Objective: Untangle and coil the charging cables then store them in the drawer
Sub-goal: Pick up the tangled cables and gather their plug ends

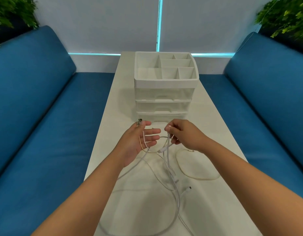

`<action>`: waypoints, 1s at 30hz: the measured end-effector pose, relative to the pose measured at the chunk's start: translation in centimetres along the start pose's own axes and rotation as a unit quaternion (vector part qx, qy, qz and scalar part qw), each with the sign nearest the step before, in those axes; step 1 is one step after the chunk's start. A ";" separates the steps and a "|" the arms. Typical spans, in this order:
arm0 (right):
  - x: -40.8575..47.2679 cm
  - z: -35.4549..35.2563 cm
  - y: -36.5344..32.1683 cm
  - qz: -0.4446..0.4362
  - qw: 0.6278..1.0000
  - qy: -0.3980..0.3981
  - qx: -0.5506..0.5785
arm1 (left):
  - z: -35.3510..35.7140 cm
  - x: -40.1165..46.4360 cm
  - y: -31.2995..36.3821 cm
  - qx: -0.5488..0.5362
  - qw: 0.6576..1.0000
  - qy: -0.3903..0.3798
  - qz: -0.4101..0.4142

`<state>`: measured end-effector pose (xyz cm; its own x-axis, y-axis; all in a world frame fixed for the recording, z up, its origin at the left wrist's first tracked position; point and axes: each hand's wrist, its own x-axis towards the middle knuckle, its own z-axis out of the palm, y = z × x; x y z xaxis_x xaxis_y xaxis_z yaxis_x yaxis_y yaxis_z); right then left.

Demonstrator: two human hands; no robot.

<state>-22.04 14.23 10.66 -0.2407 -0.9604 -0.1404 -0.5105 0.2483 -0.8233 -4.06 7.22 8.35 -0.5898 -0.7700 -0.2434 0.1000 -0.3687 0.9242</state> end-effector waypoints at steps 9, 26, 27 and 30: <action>-0.1 0.1 -0.3 -0.026 0.999 0.011 0.018 | -0.3 0.1 0.7 0.011 1.000 0.006 0.007; 0.4 1.1 -0.7 -0.043 0.993 0.021 0.107 | 0.3 -0.3 0.3 0.012 0.999 -0.028 -0.025; 0.4 1.1 -0.6 -0.047 0.993 0.026 0.105 | 0.5 -0.4 0.2 0.021 0.999 -0.032 -0.026; 0.7 1.3 -0.5 -0.061 0.994 0.039 0.087 | 1.3 -0.5 -0.1 0.029 0.998 -0.043 -0.022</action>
<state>-20.85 13.28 10.26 -0.2526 -0.9676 0.0027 -0.3906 0.0994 -0.9152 -4.83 8.32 8.80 -0.6600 -0.7048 -0.2599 0.0280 -0.3689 0.9291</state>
